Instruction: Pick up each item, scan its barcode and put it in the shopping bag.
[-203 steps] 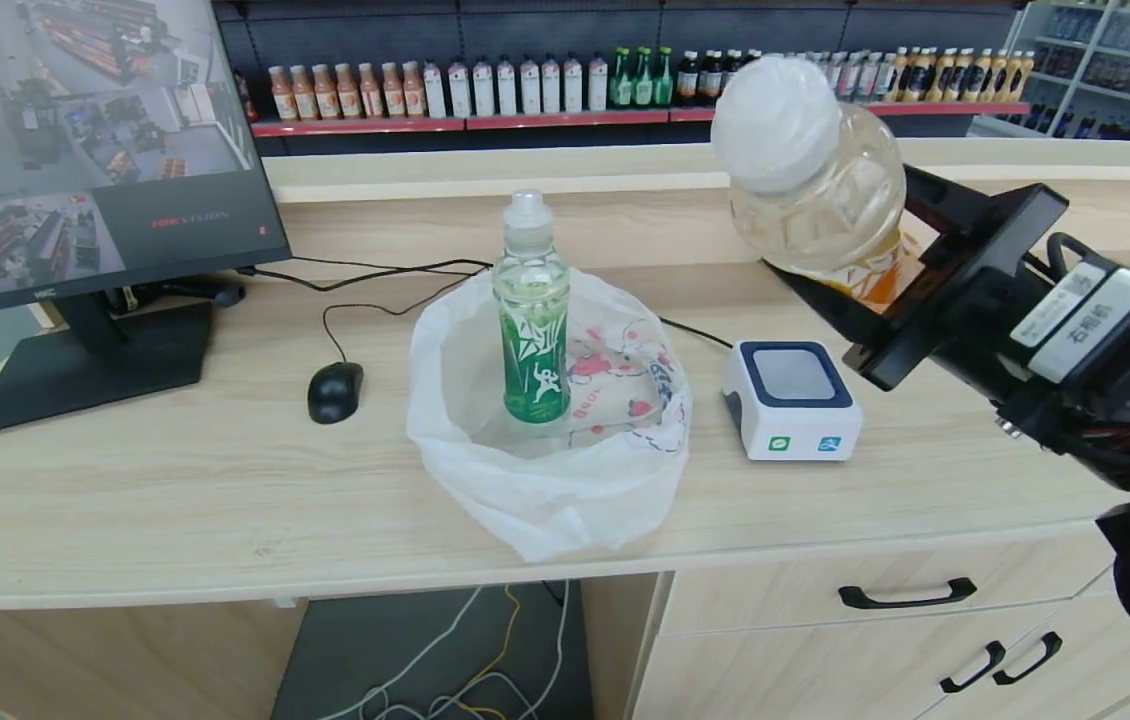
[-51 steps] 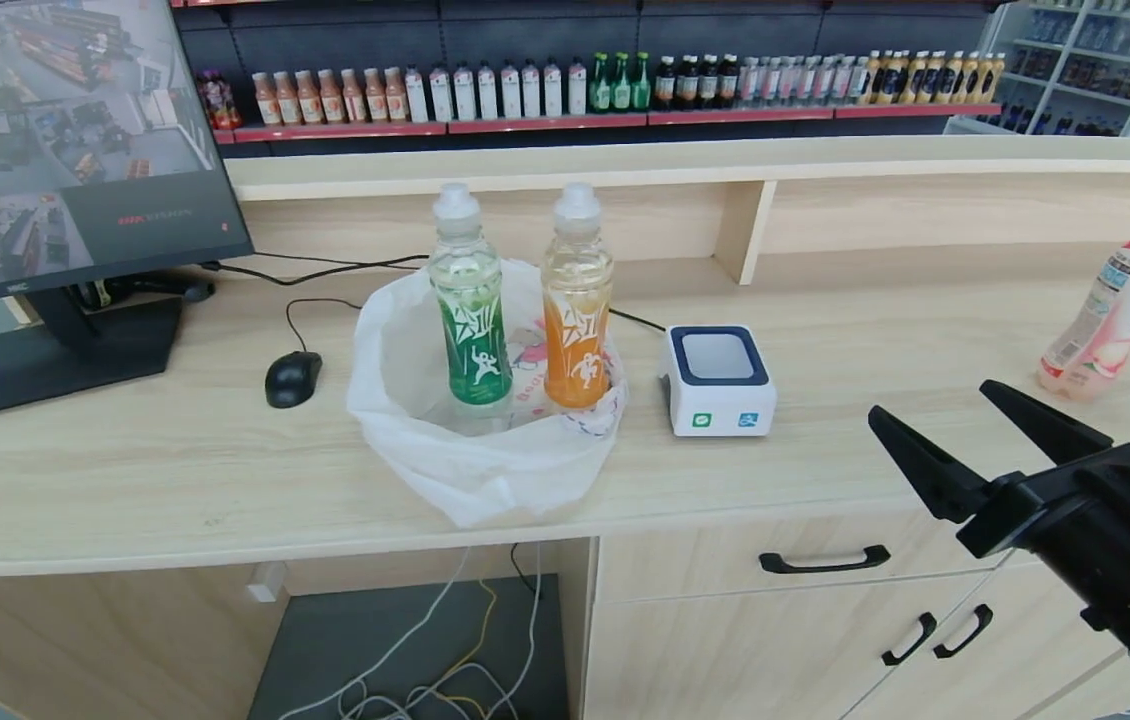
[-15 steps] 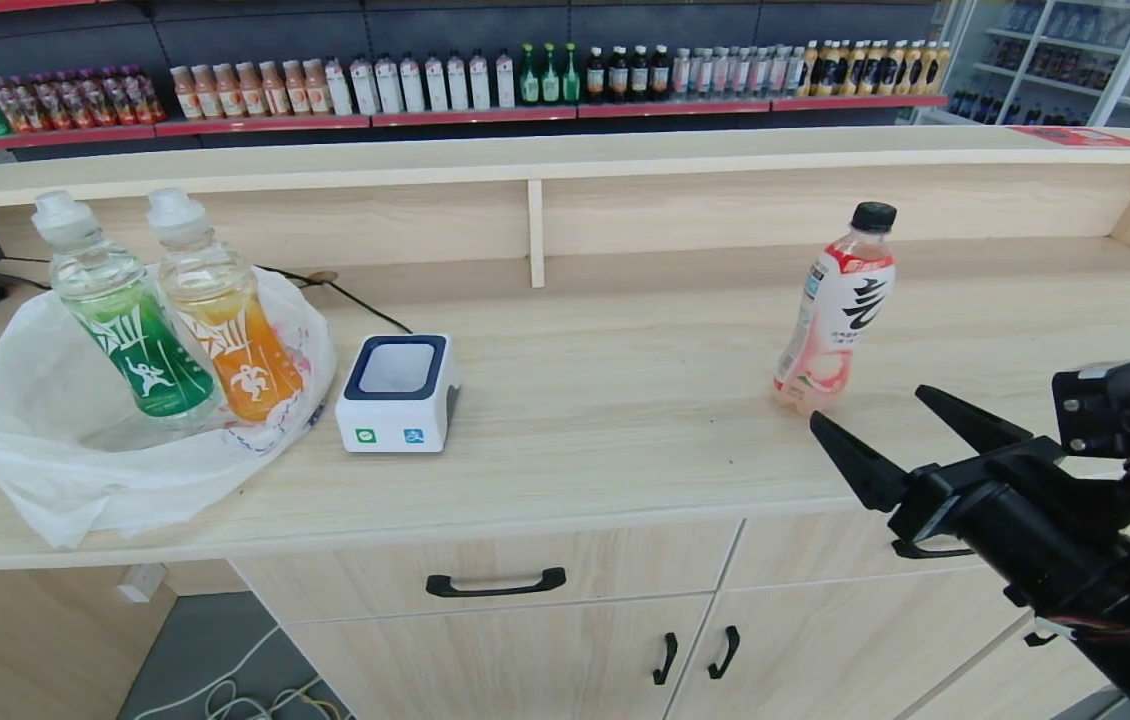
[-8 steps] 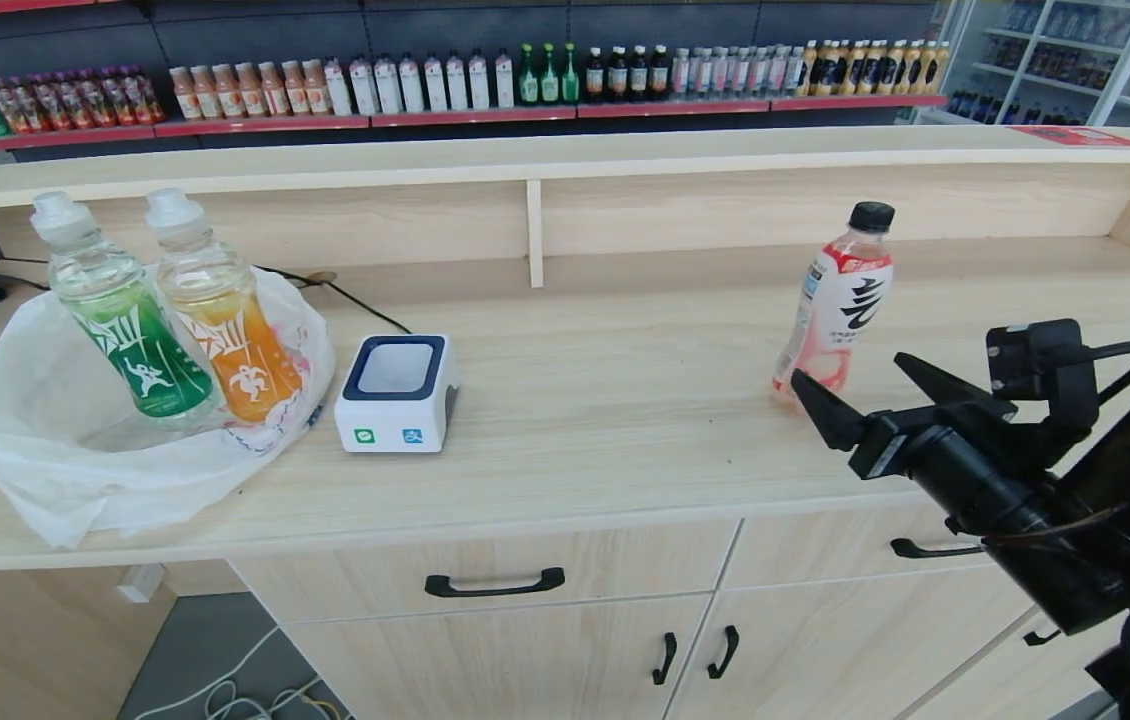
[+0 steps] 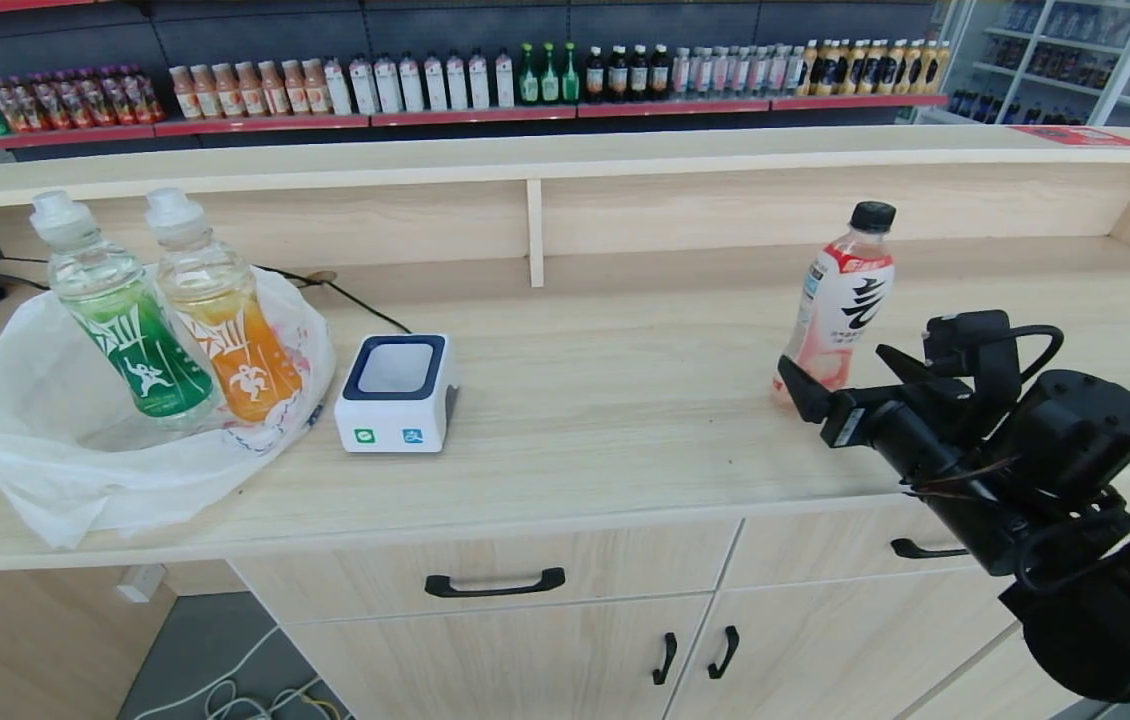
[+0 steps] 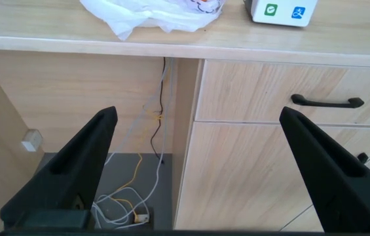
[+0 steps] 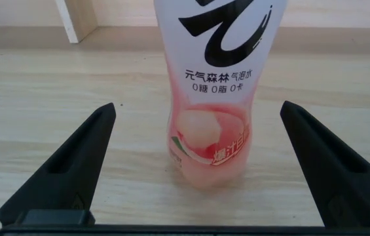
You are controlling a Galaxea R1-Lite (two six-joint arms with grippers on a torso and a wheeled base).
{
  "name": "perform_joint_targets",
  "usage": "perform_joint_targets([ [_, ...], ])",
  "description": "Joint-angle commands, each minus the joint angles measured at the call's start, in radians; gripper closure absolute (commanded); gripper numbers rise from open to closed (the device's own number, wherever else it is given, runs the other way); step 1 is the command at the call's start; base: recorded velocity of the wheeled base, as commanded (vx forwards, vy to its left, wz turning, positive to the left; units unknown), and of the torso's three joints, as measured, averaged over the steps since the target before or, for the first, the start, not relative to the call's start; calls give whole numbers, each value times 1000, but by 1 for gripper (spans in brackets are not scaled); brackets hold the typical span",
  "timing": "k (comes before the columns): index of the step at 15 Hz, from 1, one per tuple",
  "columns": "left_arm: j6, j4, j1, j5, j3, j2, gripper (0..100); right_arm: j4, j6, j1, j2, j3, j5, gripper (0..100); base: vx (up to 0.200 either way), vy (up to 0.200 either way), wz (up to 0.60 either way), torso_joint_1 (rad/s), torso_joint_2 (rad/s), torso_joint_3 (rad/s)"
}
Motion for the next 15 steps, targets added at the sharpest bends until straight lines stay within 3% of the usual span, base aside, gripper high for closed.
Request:
perform_joint_targets([
  [1,0,0,0,0,-1,0,0,-1,0,-11,32,-31,0,0,0,0,0,0,0,0],
  [15,0,0,0,0,0,0,0,-1,-11,-24,91,-195,0,0,0,0,0,0,0,0],
])
